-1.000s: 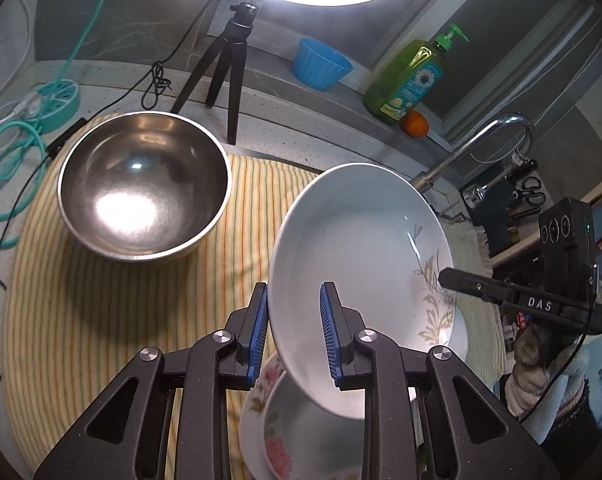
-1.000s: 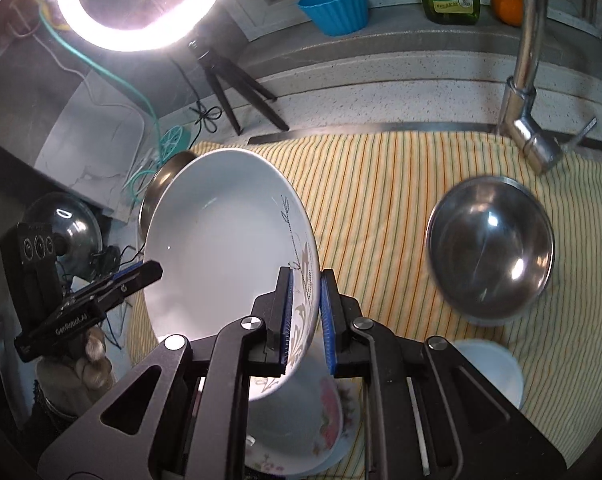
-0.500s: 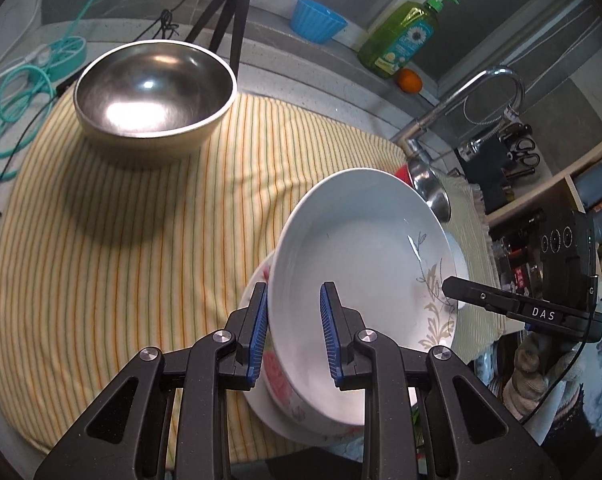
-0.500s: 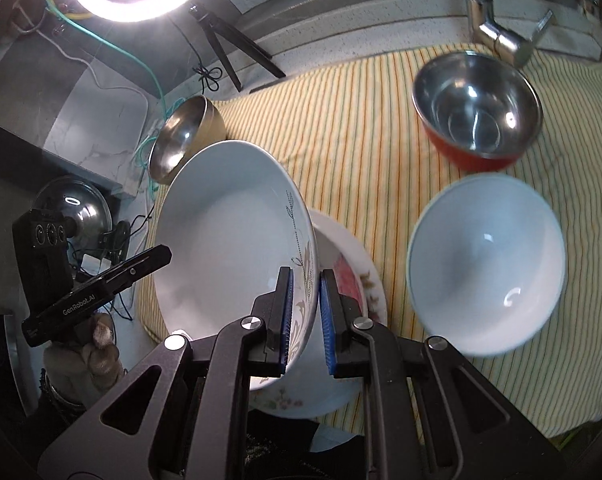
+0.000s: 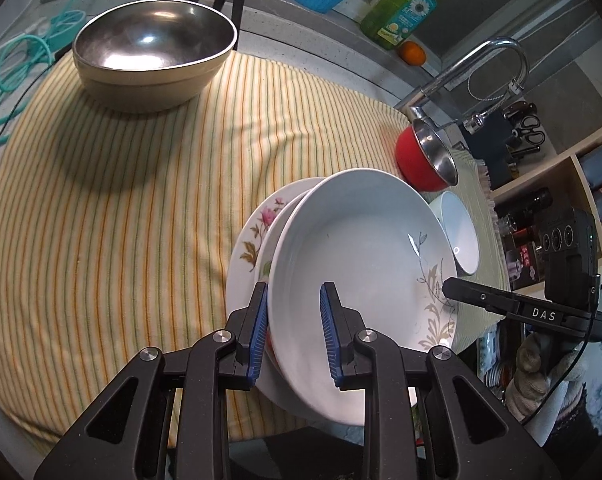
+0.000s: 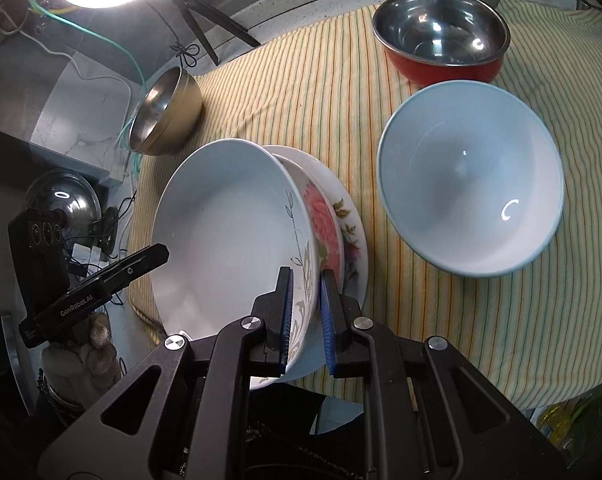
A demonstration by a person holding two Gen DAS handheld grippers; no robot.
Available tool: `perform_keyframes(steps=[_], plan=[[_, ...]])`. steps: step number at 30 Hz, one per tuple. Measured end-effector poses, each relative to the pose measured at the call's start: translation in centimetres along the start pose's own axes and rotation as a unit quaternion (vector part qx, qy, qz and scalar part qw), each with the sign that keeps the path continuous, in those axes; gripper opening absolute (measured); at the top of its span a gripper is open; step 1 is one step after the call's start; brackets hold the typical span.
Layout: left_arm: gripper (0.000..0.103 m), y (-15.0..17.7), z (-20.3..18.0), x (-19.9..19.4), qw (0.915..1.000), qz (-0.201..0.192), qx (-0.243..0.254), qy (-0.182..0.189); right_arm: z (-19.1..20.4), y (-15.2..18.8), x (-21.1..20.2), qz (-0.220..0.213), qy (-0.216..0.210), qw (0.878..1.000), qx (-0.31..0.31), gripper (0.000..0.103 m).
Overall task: Organize plates and bowls
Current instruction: 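Lower the white plate onto the stack and open the right gripper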
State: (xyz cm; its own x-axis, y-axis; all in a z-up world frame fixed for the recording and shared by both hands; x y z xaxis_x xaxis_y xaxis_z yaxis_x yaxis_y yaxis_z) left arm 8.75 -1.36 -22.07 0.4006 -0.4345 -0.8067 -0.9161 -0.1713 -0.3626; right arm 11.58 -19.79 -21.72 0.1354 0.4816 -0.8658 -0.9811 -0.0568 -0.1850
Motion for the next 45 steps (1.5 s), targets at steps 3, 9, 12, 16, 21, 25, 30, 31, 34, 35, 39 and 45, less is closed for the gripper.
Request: perform_keyframes(steps=[3, 9, 12, 16, 21, 25, 30, 31, 34, 35, 39, 45], plan=[[0.023, 0.1, 0.0, 0.2, 1.0, 0.002, 0.001, -0.003, 0.2, 0.1, 0.3, 0.004, 0.006, 1.0, -0.006, 0.014], [0.023, 0.4, 0.1, 0.3, 1.0, 0.005, 0.003, -0.006, 0.1, 0.2, 0.8, 0.01, 0.017, 1.0, -0.01, 0.014], [0.023, 0.5, 0.1, 0.5, 0.9999, 0.007, 0.004, -0.006, 0.1, 0.3, 0.8, 0.011, 0.027, 0.999, -0.018, 0.014], [0.023, 0.5, 0.0, 0.7, 0.9999, 0.007, 0.01, -0.01, 0.1, 0.5, 1.2, 0.015, 0.042, 0.999, -0.026, 0.014], [0.023, 0.4, 0.0, 0.8, 0.9999, 0.008, 0.009, -0.009, 0.0, 0.4, 1.3, 0.013, 0.053, 0.998, -0.034, 0.016], [0.023, 0.2, 0.0, 0.9, 0.9998, 0.006, 0.011, -0.012, 0.1, 0.3, 1.3, 0.009, 0.061, 0.997, -0.042, 0.016], [0.023, 0.0, -0.1, 0.8, 0.9995, 0.001, 0.02, -0.023, 0.6, 0.4, 1.6, 0.005, 0.085, 0.993, -0.077, 0.022], [0.023, -0.1, -0.1, 0.8, 0.9994, 0.0, 0.024, -0.026, 0.8, 0.4, 1.6, 0.005, 0.083, 0.993, -0.08, 0.026], [0.023, -0.3, 0.2, 0.7, 0.9995, -0.001, 0.021, -0.025, 1.1, 0.3, 1.5, 0.0, 0.091, 0.992, -0.093, 0.027], [0.023, -0.3, 0.2, 0.7, 0.9994, -0.002, 0.022, -0.026, 1.0, 0.2, 1.5, -0.002, 0.095, 0.991, -0.095, 0.027], [0.023, -0.4, 0.4, 0.6, 0.9995, -0.003, 0.02, -0.024, 1.0, 0.1, 1.4, -0.003, 0.092, 0.991, -0.094, 0.03], [0.025, -0.9, 1.2, -0.1, 0.9996, -0.011, 0.009, -0.026, 1.6, -0.8, 0.5, -0.023, 0.09, 0.991, -0.096, 0.048]])
Point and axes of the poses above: each gripper's, at about its wrist camera, not at the fingertips, and x roughly the way its jaws point, z to its left, y to its underside, the point moved 8 cm from there along x, roughly the way its jaws point, and after that the axes turned 2 degrees about -z, right-handed, at the moved point
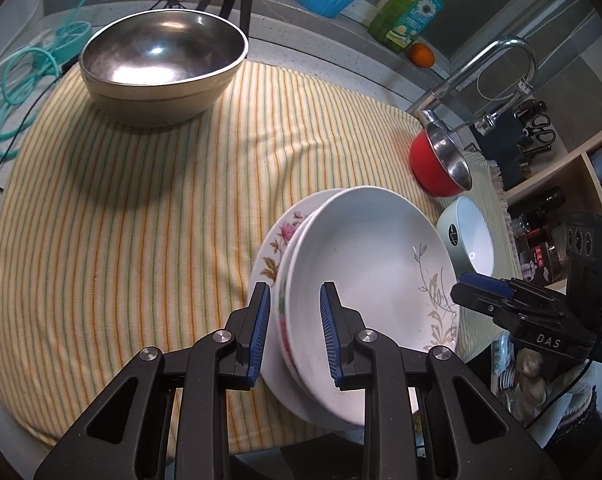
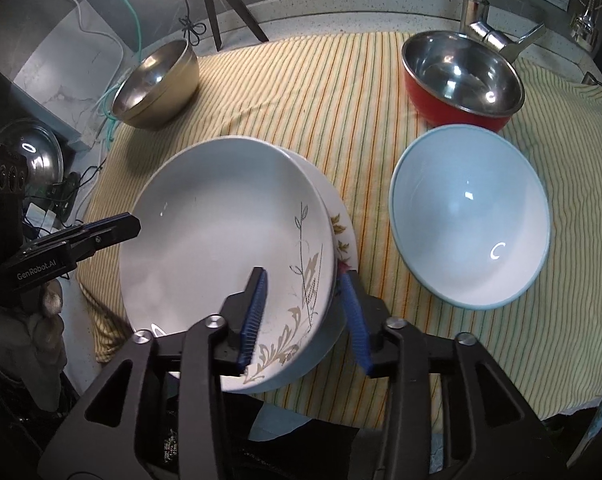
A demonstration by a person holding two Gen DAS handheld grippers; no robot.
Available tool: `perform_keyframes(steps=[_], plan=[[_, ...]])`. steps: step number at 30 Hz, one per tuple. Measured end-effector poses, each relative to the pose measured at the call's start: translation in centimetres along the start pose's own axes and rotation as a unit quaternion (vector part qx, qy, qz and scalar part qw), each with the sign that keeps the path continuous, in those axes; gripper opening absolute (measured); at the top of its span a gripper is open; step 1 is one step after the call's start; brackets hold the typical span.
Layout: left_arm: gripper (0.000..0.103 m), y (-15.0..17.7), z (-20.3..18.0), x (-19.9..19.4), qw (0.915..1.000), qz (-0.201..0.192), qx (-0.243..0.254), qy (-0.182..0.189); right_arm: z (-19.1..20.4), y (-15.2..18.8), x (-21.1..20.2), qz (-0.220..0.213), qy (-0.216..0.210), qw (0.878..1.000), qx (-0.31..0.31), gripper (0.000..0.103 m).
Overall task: Organize plates and bowls
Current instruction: 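Lower the white plate onto the stack and open the right gripper, then move the right gripper to the large steel bowl and grasp its rim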
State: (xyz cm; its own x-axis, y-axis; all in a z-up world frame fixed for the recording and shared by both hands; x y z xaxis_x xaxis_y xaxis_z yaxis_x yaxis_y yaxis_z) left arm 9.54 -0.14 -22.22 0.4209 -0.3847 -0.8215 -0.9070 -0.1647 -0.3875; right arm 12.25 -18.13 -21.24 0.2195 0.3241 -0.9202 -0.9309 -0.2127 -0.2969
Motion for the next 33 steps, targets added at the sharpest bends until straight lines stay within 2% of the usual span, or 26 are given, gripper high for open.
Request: perform_keyframes(steps=[2, 5, 7, 8, 19, 27, 33], plan=[[0.026, -0.3, 0.4, -0.3, 1.0, -0.003, -0.007, 0.0, 0.3, -0.5, -0.3, -0.007, -0.002, 1.0, -0.001, 0.05], [0.036, -1.0, 1.3, -1.0, 0.9998, -0.015, -0.015, -0.004, 0.9, -1.6, -1.0, -0.021, -0.016, 1.0, -0.002, 0.056], [0.043, -1.6, 1.8, -1.5, 0.9994, -0.026, -0.022, -0.007, 1.5, -2.5, -1.4, -0.033, -0.026, 0.999, -0.004, 0.07], [0.043, -1.9, 2.1, -1.8, 0.9992, -0.03, -0.025, -0.008, 1.8, -2.9, -1.6, -0.038, -0.032, 0.999, -0.006, 0.071], [0.043, -6.7, 7.8, -4.8, 0.9922, -0.093, -0.079, -0.027, 7.2, -8.9, -1.0, -0.072, -0.08, 0.994, -0.022, 0.074], [0.043, -10.8, 11.5, -5.4, 0.9862, -0.123, -0.107, -0.03, 10.8, -12.8, 2.3, -0.066, -0.111, 0.991, -0.017, 0.074], [0.043, -12.9, 13.4, -4.6, 0.9834, -0.126, -0.127, -0.029, 12.7, -15.1, 5.7, -0.046, -0.127, 0.991, -0.005, 0.074]])
Point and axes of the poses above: each gripper's, at about its wrist camera, not at the fingertips, and x roughly the way its jaws point, z to its left, y to its underside, the point moved 8 cm from there along x, roughly the way its jaws point, and after that the axes turned 2 degrees about -z, right-handed, at the moved point
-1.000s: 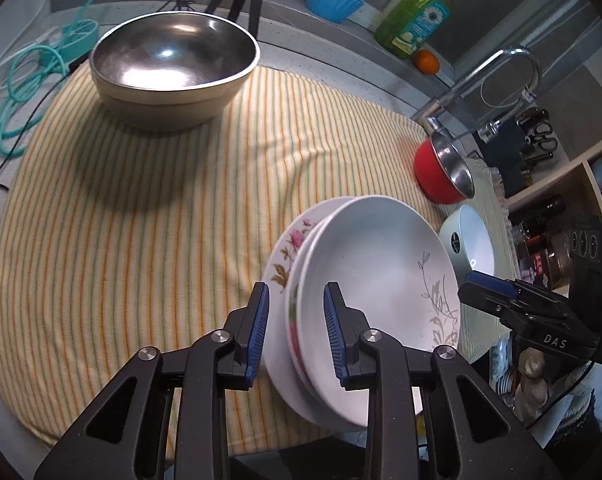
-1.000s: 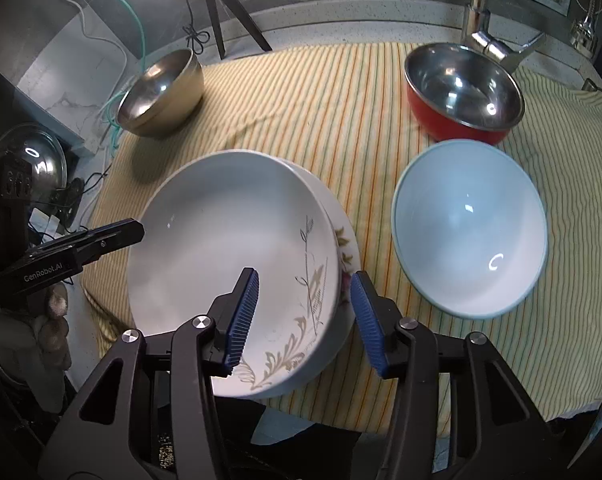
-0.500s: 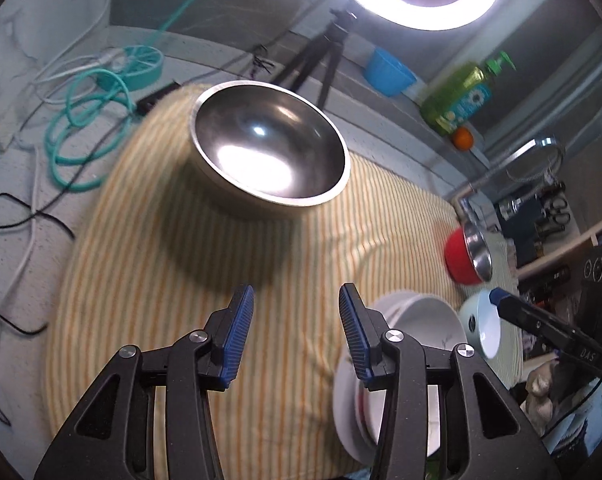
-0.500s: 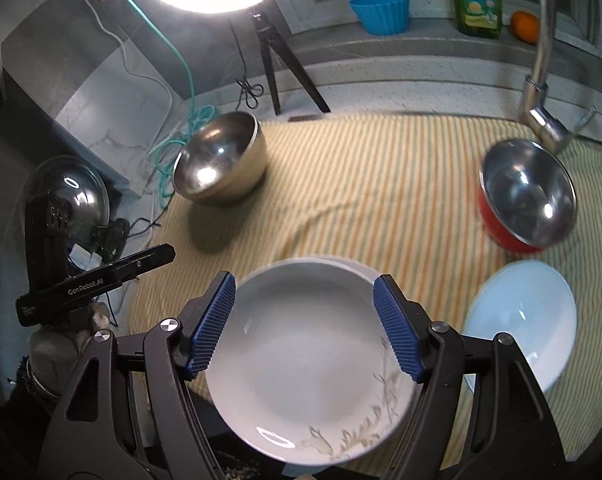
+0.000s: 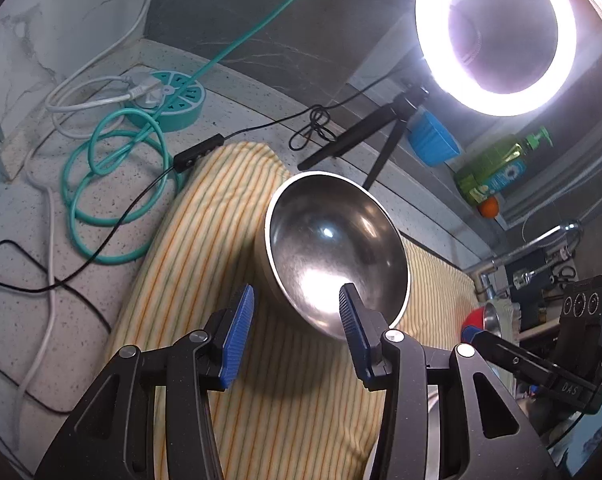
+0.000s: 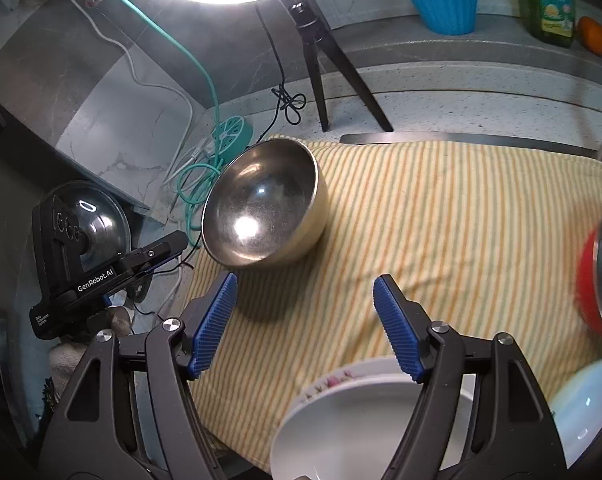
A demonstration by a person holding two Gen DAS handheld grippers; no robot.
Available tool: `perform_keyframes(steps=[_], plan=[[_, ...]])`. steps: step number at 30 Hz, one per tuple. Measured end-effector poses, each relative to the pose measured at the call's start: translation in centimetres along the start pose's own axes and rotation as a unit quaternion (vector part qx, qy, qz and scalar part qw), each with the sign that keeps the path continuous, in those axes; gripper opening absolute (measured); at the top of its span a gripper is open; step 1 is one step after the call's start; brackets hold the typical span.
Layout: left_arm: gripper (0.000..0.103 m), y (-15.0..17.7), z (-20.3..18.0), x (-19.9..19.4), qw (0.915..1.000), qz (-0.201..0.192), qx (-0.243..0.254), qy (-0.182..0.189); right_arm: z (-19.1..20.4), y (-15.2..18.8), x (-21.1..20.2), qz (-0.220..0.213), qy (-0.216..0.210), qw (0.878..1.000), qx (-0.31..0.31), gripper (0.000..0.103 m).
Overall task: Organize plates and bowls
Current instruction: 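Move the right gripper to the large steel bowl and grasp its rim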
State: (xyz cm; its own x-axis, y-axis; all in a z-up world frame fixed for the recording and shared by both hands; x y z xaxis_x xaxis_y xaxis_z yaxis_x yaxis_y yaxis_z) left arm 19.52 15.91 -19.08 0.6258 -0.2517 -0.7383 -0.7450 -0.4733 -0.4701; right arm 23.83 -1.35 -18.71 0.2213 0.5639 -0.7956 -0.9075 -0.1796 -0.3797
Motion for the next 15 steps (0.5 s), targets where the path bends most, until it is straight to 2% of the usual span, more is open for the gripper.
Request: perform_keyframes(steps=[3, 6, 11, 15], plan=[[0.043, -0.7, 0.6, 0.8, 0.9999, 0.004, -0.01, -0.002, 0.2, -0.7, 1.7, 0.006, -0.003, 1.0, 0.007, 0.073], [0.043, -1.1, 1.2, 1.5, 0.9997, 0.008, -0.021, 0.001, 0.2, -1.4, 3.4, 0.018, -0.008, 1.0, 0.016, 0.064], [0.043, -1.0, 1.7, 2.4, 0.9994, 0.021, -0.026, 0.003, -0.3, -2.0, 5.8, 0.036, -0.007, 0.999, 0.033, 0.059], [0.04, -0.9, 2.3, 3.0, 0.9986, 0.03, -0.042, -0.001, -0.6, -2.2, 7.1, 0.05, -0.014, 0.997, 0.048, 0.049]])
Point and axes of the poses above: each gripper's, at about its wrist camera, not at the fingertips, and x roughly the way its jaws point, z to its left, y to its underside, the point moved 8 cm from there along x, roughly the way its jaws point, and after that the axes turned 2 degrees about -z, right-handed, at the moved point
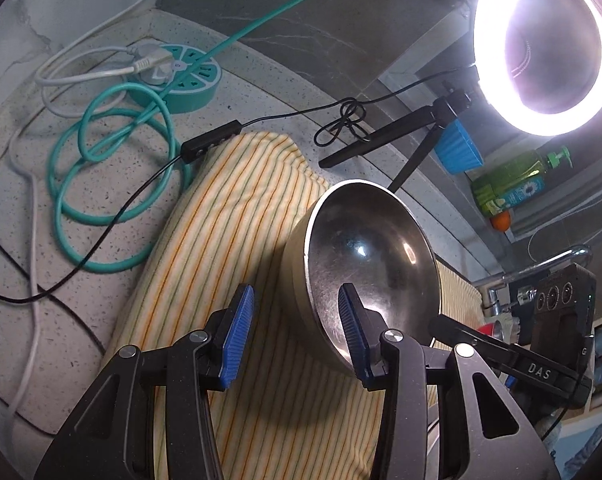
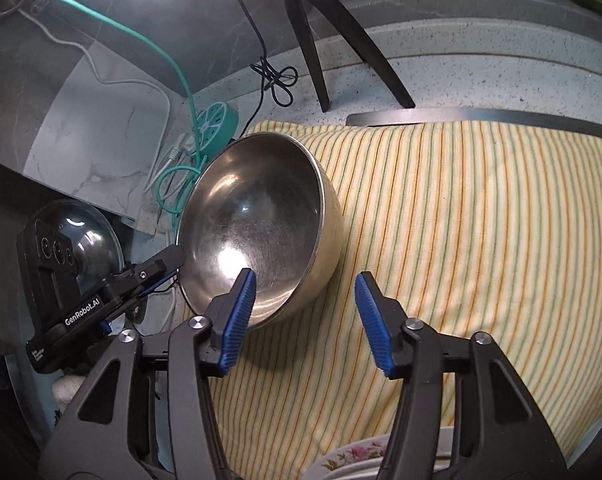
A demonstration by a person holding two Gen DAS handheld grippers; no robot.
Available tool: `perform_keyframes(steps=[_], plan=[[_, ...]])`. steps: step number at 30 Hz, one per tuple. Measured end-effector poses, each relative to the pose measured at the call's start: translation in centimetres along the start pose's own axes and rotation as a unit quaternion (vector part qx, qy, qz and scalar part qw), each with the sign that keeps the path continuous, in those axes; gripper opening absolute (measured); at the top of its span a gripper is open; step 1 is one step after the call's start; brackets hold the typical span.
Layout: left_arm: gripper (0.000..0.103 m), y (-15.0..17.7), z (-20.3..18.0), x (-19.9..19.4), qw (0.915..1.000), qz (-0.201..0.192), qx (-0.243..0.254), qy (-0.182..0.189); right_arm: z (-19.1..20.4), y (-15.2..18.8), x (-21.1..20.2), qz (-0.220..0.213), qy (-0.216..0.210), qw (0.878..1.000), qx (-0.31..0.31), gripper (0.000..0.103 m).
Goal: Organize plates and bowls
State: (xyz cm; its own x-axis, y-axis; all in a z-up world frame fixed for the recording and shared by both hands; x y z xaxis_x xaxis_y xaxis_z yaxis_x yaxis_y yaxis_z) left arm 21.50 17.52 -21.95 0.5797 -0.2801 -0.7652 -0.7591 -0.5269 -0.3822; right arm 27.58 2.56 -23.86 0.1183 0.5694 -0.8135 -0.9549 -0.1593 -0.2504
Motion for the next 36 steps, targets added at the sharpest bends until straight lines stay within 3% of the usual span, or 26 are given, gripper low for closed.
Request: perform_keyframes(steps=[3, 7, 21, 36], plan=[[0.039, 0.1, 0.1, 0.4, 1.0, 0.005, -0.002, 0.002, 0.0, -0.2, 0.8, 0.008, 0.002, 1.0, 0.0, 0.04], [0.029, 0.2, -0.2, 0.7, 0.9999, 0.01, 0.002, 0.006, 0.0, -0.2, 1.5, 0.018, 0.003, 1.0, -0.005, 0.027], [0.025, 0.7, -0.6, 0.2, 0.9999, 0.007, 0.006, 0.009, 1.0, 0.3, 1.2, 0.025, 0.01, 0.999, -0.02, 0.026], [0.025, 4.9, 0.2, -5.9, 0.9998, -0.018, -0.005, -0.003, 4.0, 5.7, -0.6, 0.048, -0.019, 0.997, -0.051, 0.026]])
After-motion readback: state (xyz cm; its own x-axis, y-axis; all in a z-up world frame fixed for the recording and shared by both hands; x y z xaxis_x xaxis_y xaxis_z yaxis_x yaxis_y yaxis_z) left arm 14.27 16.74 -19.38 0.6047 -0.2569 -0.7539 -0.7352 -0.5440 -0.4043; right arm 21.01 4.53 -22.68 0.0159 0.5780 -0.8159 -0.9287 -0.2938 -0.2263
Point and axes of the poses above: each gripper's, at about its wrist camera, not at the fingertips, and x roughly the way its jaws point, z to its left, y to its underside, the point moved 8 cm from there along x, roughly the way its jaws point, and after that the axes turned 2 degrees about -z, right-handed, at the moved point
